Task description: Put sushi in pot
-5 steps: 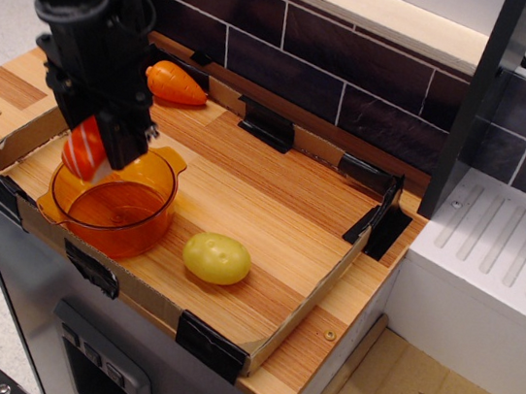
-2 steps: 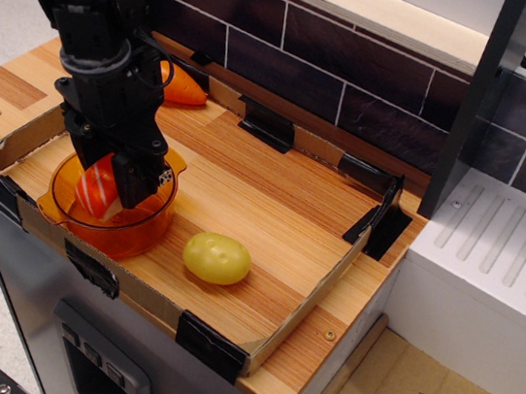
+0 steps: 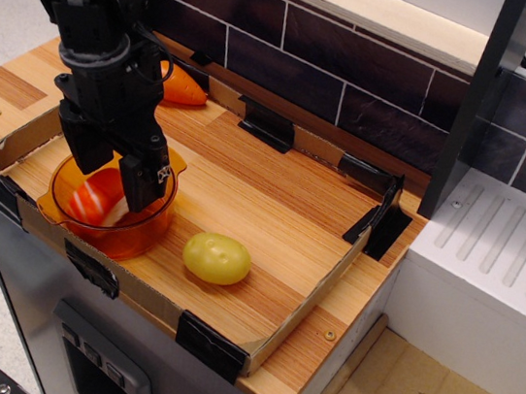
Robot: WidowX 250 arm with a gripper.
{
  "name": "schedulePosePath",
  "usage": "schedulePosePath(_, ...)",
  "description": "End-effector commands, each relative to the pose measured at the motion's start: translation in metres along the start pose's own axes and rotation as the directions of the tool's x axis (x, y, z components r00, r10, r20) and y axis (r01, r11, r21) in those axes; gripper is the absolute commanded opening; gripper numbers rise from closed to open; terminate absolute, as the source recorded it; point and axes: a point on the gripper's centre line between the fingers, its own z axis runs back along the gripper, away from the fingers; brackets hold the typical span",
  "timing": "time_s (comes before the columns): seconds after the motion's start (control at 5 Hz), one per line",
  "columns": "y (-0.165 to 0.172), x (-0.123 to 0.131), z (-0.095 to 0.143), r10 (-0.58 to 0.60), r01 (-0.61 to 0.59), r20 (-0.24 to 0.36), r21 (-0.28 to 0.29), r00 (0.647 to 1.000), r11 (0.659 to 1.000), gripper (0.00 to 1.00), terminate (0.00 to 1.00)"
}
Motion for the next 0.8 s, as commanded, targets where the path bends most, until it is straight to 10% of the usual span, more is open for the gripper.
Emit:
schedulePosePath(0.0,0.012,0.023,0.061,0.052,-0.048,0.137,-0.038,0.989,0.998,1.0,0.0)
schedulePosePath(0.4,0.015,0.028,0.086,0.079,-0.074,0.183,-0.033,0.98,0.997,1.0,0.0)
schedulePosePath(0.6,0.015,0.028,0.086,0.079,-0.074,0.183,-0.033,0.98,0.997,1.0,1.0)
